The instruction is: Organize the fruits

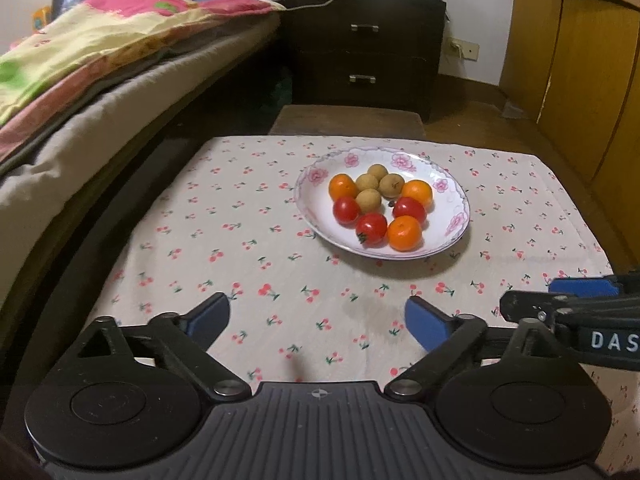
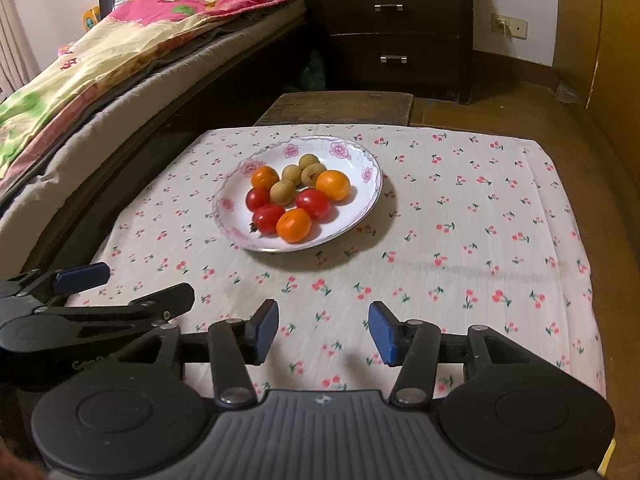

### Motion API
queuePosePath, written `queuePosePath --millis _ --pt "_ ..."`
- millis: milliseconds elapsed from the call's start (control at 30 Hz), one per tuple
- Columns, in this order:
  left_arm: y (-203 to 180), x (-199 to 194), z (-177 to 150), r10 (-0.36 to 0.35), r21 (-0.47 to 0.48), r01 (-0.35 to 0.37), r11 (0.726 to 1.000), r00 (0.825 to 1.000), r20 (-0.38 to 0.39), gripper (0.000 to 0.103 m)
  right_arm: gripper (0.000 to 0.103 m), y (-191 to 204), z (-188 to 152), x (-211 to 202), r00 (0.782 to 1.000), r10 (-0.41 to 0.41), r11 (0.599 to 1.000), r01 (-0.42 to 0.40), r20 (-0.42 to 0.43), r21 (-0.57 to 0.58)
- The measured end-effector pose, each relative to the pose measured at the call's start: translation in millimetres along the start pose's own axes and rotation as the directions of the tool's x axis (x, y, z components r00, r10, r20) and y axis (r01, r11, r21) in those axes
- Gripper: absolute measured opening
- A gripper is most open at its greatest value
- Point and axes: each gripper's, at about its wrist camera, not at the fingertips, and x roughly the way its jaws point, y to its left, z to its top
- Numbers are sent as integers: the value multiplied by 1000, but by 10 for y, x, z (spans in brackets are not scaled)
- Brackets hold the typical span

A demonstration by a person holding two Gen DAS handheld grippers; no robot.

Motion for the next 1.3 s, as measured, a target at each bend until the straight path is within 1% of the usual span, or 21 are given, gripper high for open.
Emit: queuePosePath --millis 33,133,200,300,600,767,1033,1100,1300 --pt "10 -25 -15 2 -8 -1 1000 1000 3 103 52 8 -30 -23 1000 1 1000 -1 0 3" --pt "46 -67 -73 3 -35 -3 999 1000 -1 103 52 32 -112 -61 1000 -3 1000 3 -10 9" --pt "51 -80 -116 20 -38 -20 999 1000 -14 103 52 41 -153 -81 1000 -6 1000 6 -15 15" --pt "43 -98 -170 45 -21 -46 999 999 -24 103 52 35 -204 -137 1000 -8 999 9 -14 36" --pt "-58 -165 -316 75 41 -73 996 996 -50 103 53 60 -365 -201 999 -27 998 29 -37 47" --pt "-47 -216 -351 49 24 -48 999 997 -55 103 53 66 -439 -234 999 -28 998 31 -46 53" --pt "-50 -257 -384 34 20 -33 999 998 -58 103 55 97 -482 -282 999 -25 998 27 -42 51" --pt "-56 -264 -388 30 19 -29 999 998 -57 103 57 101 -483 -286 999 -23 998 25 -43 50" --pt "-45 -262 -389 22 10 -21 1000 998 -62 103 57 109 -488 -289 999 -24 998 26 -43 48"
